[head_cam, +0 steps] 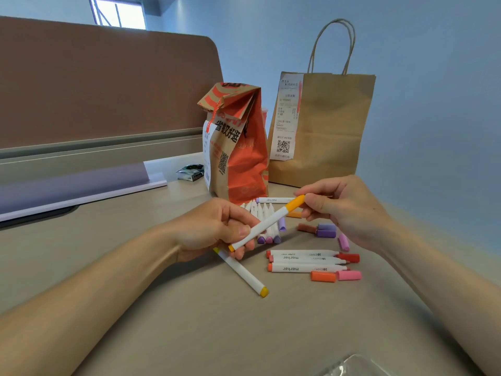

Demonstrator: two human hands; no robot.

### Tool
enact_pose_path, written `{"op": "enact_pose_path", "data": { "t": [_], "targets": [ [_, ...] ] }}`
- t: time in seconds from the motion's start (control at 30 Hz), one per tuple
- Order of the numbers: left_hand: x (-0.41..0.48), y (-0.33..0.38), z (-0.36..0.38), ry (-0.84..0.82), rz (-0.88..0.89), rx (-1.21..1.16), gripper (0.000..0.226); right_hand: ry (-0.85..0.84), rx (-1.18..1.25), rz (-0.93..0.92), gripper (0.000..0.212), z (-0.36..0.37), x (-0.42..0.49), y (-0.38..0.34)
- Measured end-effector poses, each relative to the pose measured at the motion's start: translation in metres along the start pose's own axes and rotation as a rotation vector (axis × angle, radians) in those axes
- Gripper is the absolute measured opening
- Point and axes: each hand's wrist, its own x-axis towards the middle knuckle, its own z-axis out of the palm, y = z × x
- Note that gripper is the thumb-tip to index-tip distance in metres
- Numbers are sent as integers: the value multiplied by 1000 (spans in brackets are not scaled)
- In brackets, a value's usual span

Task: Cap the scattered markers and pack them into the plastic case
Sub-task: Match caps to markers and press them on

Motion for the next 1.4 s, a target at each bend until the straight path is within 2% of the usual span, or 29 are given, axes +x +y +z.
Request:
{"op": "enact_pose_path", "data": {
  "t": [0.2, 0.33, 0.5, 0.6, 0.77, 0.93, 1.07, 1.3, 1.4],
  "targets": [
    [1, -3, -1, 23, 10, 65, 25, 13, -88, -21, 21, 6, -2, 0],
    [-3, 7, -1, -45, 2, -92, 22, 54, 13, -33, 19, 8, -1, 1],
    [-8, 21, 0, -157, -5, -87, 44, 14, 90, 14, 21, 20, -1, 5],
    [-14, 26, -3, -158, 26, -42, 62, -1, 141, 37, 21, 15, 0, 5],
    [-29, 28, -15, 13, -9, -2, 87, -20, 101, 75, 19, 3, 2, 8],
    [-56, 24, -19, 199, -17, 33, 72, -52, 70, 90, 16, 5, 1, 8],
    [-70, 11, -17, 342, -59, 62, 59, -140, -14, 57, 14, 13, -3, 9],
    [-72, -6, 4, 451, -239, 77, 54, -200, -166, 59, 13, 16, -8, 8],
    [-67, -6, 7, 477, -313, 179, 54, -179, -187, 53, 11, 13, -8, 8]
  ]
}}
